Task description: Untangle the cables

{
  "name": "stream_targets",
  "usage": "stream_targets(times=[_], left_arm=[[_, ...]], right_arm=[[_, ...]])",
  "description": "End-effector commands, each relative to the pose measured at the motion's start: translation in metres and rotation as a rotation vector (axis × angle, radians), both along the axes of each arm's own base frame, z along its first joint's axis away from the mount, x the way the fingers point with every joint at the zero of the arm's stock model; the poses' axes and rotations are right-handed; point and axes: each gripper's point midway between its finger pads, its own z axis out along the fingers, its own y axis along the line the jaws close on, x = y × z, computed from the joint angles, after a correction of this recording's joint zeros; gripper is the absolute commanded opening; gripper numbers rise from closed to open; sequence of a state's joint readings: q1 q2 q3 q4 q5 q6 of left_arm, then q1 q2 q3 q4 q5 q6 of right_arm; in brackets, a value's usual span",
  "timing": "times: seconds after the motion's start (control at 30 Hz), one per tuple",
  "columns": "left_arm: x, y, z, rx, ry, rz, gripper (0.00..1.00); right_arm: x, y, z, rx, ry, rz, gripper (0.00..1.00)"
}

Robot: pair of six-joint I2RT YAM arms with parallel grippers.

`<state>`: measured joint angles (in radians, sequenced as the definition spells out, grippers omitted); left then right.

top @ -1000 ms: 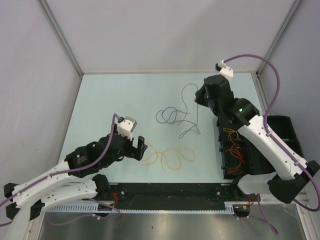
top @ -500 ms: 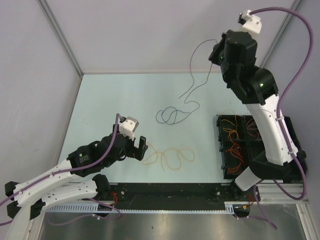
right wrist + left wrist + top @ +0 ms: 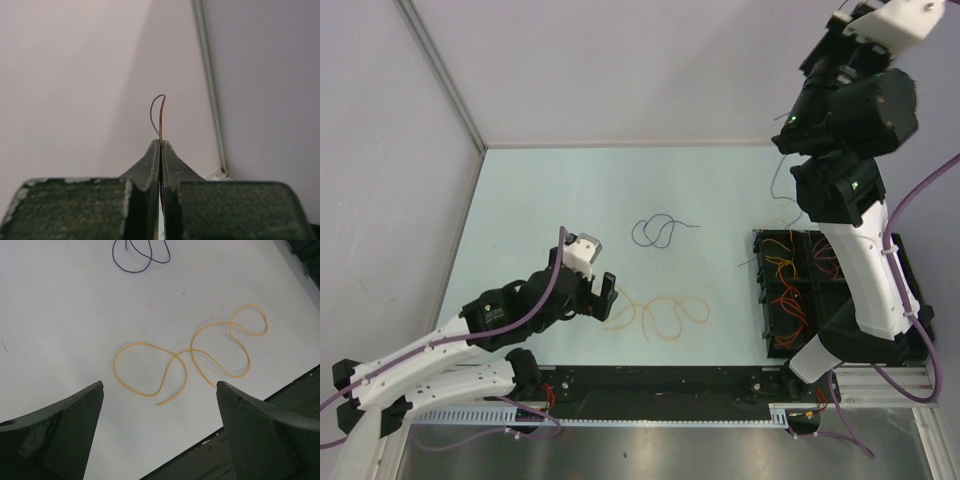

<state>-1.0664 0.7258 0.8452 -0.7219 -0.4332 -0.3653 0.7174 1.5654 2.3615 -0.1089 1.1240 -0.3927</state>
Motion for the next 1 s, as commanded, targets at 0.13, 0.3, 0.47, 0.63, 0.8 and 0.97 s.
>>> stream_targets(times=[0.13, 0.3, 0.47, 0.63, 0.8, 0.97], left_arm=[[0.003, -0.001, -0.003, 0.020, -0.001, -0.002, 1.00], [0.003, -0.001, -0.005, 0.023, 0.001, 0.001, 1.00], [0.003, -0.003, -0.008, 0.036, 0.009, -0.002, 1.00], [0.004, -0.005, -0.014, 0.057, 0.023, -0.005, 1.00], [0.004, -0.006, -0.017, 0.069, 0.030, -0.006, 1.00], [0.003, -0.007, -0.018, 0.071, 0.031, -0.014, 1.00]], right_arm=[[-0.060, -0.074, 0.046, 0.014, -0.080, -0.288, 0.00], [-0.075, -0.109, 0.046, 0.037, -0.077, -0.397, 0.00], [-0.088, -0.123, 0.049, -0.001, -0.061, -0.441, 0.00], [-0.113, -0.144, 0.052, -0.024, -0.056, -0.508, 0.00], [-0.137, -0.164, 0.048, -0.001, -0.040, -0.552, 0.00], [-0.156, -0.181, 0.043, -0.024, -0.015, -0.621, 0.00]])
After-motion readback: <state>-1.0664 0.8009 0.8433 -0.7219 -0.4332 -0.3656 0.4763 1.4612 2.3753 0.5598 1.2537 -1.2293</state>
